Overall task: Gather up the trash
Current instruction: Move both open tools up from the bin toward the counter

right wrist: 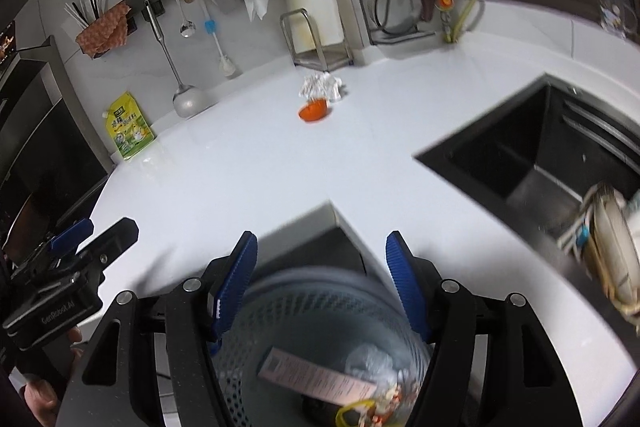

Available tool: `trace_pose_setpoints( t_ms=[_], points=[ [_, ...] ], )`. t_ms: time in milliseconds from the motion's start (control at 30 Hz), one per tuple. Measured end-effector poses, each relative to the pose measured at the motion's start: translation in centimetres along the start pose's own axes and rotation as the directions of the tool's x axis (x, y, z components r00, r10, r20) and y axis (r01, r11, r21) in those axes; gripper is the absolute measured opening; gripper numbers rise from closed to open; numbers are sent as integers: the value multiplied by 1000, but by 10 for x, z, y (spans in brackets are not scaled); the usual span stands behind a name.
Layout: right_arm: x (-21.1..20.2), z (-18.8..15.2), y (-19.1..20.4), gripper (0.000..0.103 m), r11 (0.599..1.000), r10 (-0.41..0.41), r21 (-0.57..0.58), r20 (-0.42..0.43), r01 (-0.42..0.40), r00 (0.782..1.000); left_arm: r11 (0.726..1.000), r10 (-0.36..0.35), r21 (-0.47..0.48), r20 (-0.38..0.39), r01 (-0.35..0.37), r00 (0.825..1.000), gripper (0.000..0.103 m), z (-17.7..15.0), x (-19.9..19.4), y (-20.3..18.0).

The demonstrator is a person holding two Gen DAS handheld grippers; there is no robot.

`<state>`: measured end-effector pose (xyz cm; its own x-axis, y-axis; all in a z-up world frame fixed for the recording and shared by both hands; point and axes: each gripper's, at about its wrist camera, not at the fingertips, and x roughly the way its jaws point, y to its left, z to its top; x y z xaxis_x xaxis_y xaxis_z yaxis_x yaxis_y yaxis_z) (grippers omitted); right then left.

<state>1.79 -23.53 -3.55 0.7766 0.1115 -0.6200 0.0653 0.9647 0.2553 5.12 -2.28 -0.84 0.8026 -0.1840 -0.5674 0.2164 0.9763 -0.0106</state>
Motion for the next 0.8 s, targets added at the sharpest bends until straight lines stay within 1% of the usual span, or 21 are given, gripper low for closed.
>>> trace_pose_setpoints(
  t_ms=[167,300,467,567,633,733,800],
  points=[
    [27,29,8,66,999,-19,-46,-6,19,1000,1000,11,-9,6,-11,1000,97,21,19,12],
    [51,51,11,66,999,-7,-52,-17,6,1000,1000,18,-14,4,-18,1000,97,36,38,20],
    [85,76,20,66,996,-7,-87,-38,4,999,999,36,-41,-11,-36,999,97,53,67,30],
    [106,89,25,66,994,-17,-111,-54,11,998,998,43,-52,-23,-44,999,97,61,84,34],
    [123,98,27,66,990,-45,-134,-70,36,997,998,48,-49,-30,-49,998,97,66,95,34],
    [143,108,29,66,990,-42,-140,-100,28,994,998,47,-47,-41,-49,998,97,71,108,35],
    [160,115,29,66,989,-55,-145,-121,37,991,998,47,-45,-44,-49,998,97,73,114,34]
  ],
)
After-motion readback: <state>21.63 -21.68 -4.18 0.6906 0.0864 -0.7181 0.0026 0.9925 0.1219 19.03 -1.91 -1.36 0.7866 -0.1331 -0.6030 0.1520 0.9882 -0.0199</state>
